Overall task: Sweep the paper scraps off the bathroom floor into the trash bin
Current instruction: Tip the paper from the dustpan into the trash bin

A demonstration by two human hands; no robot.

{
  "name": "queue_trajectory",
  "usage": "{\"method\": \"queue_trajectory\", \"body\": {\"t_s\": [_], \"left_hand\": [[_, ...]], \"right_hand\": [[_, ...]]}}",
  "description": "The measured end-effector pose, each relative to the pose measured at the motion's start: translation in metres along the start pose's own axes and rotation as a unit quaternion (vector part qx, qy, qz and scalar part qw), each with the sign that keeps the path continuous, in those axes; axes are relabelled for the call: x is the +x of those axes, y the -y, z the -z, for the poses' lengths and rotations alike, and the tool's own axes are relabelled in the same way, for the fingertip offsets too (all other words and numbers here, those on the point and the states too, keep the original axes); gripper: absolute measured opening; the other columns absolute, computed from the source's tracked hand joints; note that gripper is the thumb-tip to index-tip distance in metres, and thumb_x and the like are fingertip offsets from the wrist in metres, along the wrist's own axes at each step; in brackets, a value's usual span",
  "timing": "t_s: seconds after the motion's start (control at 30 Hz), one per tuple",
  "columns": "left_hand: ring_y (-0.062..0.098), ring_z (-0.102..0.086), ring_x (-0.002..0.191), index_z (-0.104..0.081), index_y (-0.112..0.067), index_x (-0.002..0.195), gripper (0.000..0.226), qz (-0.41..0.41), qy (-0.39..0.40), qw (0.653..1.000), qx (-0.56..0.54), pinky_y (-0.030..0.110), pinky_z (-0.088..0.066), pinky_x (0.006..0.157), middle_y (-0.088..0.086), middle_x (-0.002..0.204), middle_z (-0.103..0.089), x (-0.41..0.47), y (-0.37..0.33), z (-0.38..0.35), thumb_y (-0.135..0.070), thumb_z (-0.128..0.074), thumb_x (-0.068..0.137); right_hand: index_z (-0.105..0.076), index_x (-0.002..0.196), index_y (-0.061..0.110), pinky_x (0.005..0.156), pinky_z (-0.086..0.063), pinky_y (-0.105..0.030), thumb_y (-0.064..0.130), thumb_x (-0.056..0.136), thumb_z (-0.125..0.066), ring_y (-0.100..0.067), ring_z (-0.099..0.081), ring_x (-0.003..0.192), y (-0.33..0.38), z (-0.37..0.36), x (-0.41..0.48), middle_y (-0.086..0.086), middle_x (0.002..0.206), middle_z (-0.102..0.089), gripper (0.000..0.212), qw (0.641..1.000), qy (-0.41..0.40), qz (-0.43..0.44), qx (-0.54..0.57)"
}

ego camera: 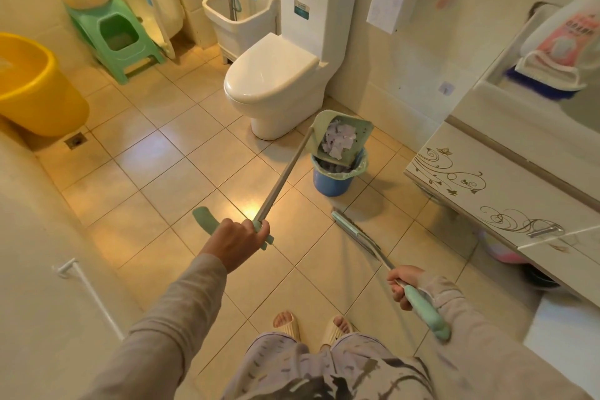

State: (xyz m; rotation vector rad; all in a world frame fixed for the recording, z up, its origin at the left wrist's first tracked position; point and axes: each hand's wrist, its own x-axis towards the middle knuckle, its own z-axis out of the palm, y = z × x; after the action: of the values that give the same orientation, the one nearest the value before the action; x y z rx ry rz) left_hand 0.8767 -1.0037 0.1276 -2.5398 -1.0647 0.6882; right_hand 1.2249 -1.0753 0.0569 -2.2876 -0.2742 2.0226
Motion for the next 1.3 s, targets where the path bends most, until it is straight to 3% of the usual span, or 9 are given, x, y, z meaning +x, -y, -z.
{"method": "queue_trajectory", "body": {"t_s": [0.2,0.37,0.5,0.67,0.83,0.97,1.07,1.17,1.3], "left_hand": [[0.020,-0.065,0.072,-0.013,-0.006,0.146,0.064,0.059,0.045,0.996,-0.039,0.029,-0.040,0.056,0.011,0.091,-0.064,0.000,-0.015,-0.015,-0.002,-0.050,0.094],[0.020,-0.069,0.076,-0.012,-0.002,0.147,0.063,0.083,0.081,0.992,-0.058,0.028,-0.043,0.058,0.008,0.092,-0.068,0.002,-0.027,-0.021,-0.003,-0.047,0.094],[0.019,-0.069,0.076,-0.014,0.003,0.144,0.059,0.065,0.061,0.996,-0.023,0.028,-0.043,0.055,0.008,0.093,-0.067,0.008,-0.009,-0.011,-0.002,-0.046,0.095],[0.024,-0.072,0.082,-0.022,0.006,0.141,0.048,0.059,0.015,0.997,0.040,0.029,-0.052,0.063,0.008,0.091,-0.072,0.024,0.032,0.022,-0.007,-0.041,0.099],[0.022,-0.072,0.074,-0.050,-0.002,0.114,0.021,0.078,-0.017,0.995,0.054,0.026,-0.044,0.053,0.005,0.080,-0.071,0.038,0.043,0.065,-0.015,-0.042,0.099],[0.020,-0.072,0.069,-0.053,-0.006,0.097,0.009,0.047,-0.039,0.992,0.107,0.025,-0.042,0.050,0.001,0.072,-0.068,0.038,0.059,0.079,-0.014,-0.048,0.097],[0.022,-0.073,0.072,-0.052,-0.001,0.110,0.019,0.045,-0.046,0.991,0.118,0.025,-0.049,0.055,0.004,0.075,-0.071,0.035,0.064,0.076,-0.014,-0.049,0.097],[0.021,-0.072,0.073,-0.036,0.008,0.132,0.041,0.009,-0.071,0.986,0.149,0.025,-0.049,0.056,0.005,0.078,-0.071,0.035,0.054,0.059,-0.009,-0.048,0.097],[0.018,-0.071,0.074,-0.028,0.009,0.137,0.047,-0.032,-0.052,0.985,0.161,0.024,-0.045,0.054,0.005,0.082,-0.070,0.029,0.037,0.039,-0.004,-0.048,0.096]], "right_hand": [[-0.033,0.061,0.013,0.032,-0.031,-0.010,0.010,0.094,-0.037,-0.013,-0.033,0.020,-0.001,0.005,-0.003,-0.003,0.031,-0.036,0.034,1.000,0.003,-0.005,0.009],[-0.033,0.064,0.014,0.032,-0.032,-0.009,0.010,0.094,-0.037,-0.013,-0.033,0.019,-0.003,0.003,-0.005,-0.003,0.030,-0.036,0.031,1.000,0.001,-0.010,0.013],[-0.032,0.061,0.014,0.034,-0.032,-0.008,0.011,0.094,-0.037,-0.013,-0.033,0.019,-0.004,0.001,-0.007,-0.002,0.030,-0.036,0.034,1.000,-0.002,-0.008,0.003],[-0.032,0.056,0.014,0.034,-0.030,-0.010,0.009,0.094,-0.037,-0.013,-0.031,0.021,-0.004,0.004,-0.012,-0.002,0.031,-0.035,0.039,1.000,-0.009,0.002,-0.017],[-0.032,0.054,0.015,0.035,-0.028,-0.011,0.009,0.094,-0.037,-0.012,-0.032,0.022,-0.005,0.004,-0.014,-0.001,0.032,-0.035,0.040,0.999,-0.014,0.010,-0.043],[-0.032,0.056,0.014,0.035,-0.029,-0.011,0.010,0.093,-0.036,-0.012,-0.032,0.021,-0.010,0.004,-0.014,-0.001,0.031,-0.034,0.038,0.999,-0.016,0.007,-0.045],[-0.032,0.056,0.014,0.035,-0.029,-0.011,0.010,0.094,-0.035,-0.013,-0.031,0.020,-0.013,0.002,-0.014,-0.001,0.031,-0.033,0.038,0.999,-0.018,0.008,-0.045],[-0.030,0.054,0.014,0.035,-0.029,-0.010,0.010,0.094,-0.035,-0.013,-0.031,0.020,-0.013,0.000,-0.014,-0.001,0.030,-0.033,0.040,0.998,-0.023,0.005,-0.050],[-0.031,0.054,0.013,0.034,-0.031,-0.011,0.010,0.094,-0.036,-0.013,-0.033,0.020,-0.012,0.000,-0.015,-0.002,0.030,-0.034,0.040,0.997,-0.026,0.010,-0.070]]}}
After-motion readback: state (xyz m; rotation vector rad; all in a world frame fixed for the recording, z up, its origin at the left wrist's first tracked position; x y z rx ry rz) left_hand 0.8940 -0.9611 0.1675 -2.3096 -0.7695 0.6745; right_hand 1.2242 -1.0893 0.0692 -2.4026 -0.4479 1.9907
